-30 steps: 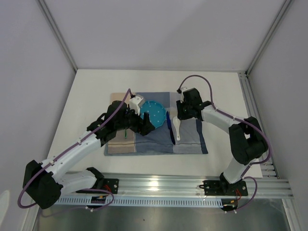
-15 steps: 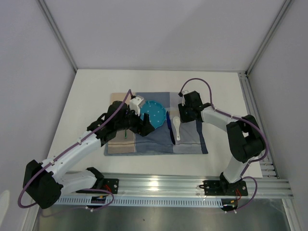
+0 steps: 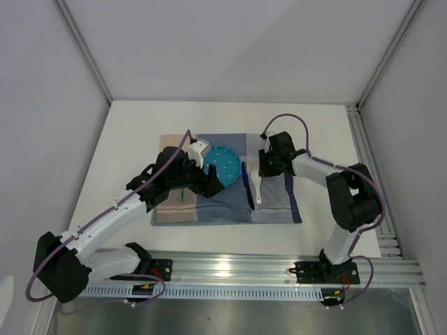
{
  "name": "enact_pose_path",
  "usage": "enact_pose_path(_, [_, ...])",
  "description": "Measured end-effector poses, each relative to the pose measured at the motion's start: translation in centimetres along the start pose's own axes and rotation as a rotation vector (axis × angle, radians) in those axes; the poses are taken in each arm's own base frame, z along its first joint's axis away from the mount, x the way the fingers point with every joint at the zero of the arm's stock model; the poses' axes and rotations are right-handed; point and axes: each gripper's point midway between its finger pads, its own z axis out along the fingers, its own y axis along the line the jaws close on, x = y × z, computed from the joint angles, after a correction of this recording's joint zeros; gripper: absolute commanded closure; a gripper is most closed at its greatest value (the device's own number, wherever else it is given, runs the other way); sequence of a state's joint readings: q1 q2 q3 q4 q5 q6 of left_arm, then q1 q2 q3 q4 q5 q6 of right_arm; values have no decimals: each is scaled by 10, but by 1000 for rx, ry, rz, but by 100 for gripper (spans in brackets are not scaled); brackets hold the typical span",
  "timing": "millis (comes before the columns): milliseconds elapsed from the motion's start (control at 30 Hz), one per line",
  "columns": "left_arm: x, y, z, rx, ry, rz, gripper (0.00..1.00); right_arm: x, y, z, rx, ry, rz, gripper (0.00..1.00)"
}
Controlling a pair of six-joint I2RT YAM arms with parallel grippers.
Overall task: Set the dinner table for one person
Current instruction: Pick up the spoon from the napkin.
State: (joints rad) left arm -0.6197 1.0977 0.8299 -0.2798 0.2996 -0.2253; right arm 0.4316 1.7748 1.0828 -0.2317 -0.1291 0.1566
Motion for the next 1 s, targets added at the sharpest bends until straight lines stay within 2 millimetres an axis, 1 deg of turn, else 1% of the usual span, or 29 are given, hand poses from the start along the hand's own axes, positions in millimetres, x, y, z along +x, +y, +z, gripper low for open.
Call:
enact_pose_path(233, [0,0,0,0,0,0,18,-2,9,3,-47,-7,18,71])
enact_pose_path(400, [0,0,0,0,0,0,18,8,8,13,-53,27,33,74])
enact_pose_path(600, [0,0,0,0,0,1,18,7,9,13,-59,26,37,74])
enact_pose_path(733, [0,0,0,0,0,1,18,7,9,13,-59,26,37,69])
enact_pose_path(833, [0,0,0,0,0,1,18,8,9,13,-58,28,36,66])
enact_pose_path(1000, [0,0,0,0,0,1,18,10,10,11,-58,42,28,66])
